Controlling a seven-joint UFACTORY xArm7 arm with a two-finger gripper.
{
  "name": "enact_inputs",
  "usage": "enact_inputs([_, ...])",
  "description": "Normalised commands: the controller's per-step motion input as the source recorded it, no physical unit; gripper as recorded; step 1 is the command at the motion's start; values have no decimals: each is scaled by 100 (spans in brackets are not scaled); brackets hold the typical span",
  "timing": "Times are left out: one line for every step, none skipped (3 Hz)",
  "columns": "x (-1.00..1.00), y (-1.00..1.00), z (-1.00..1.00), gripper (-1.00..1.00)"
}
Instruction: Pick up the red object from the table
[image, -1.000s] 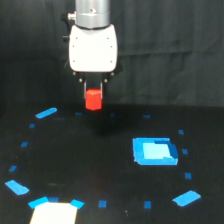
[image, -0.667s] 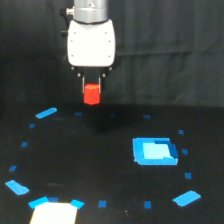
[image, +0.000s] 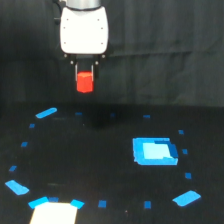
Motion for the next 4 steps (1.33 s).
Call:
enact_inputs([11, -76, 49, -100])
enact_inputs([-33, -78, 52, -100])
enact_inputs([-8, -56, 27, -100])
enact_inputs([-3, -62, 4, -100])
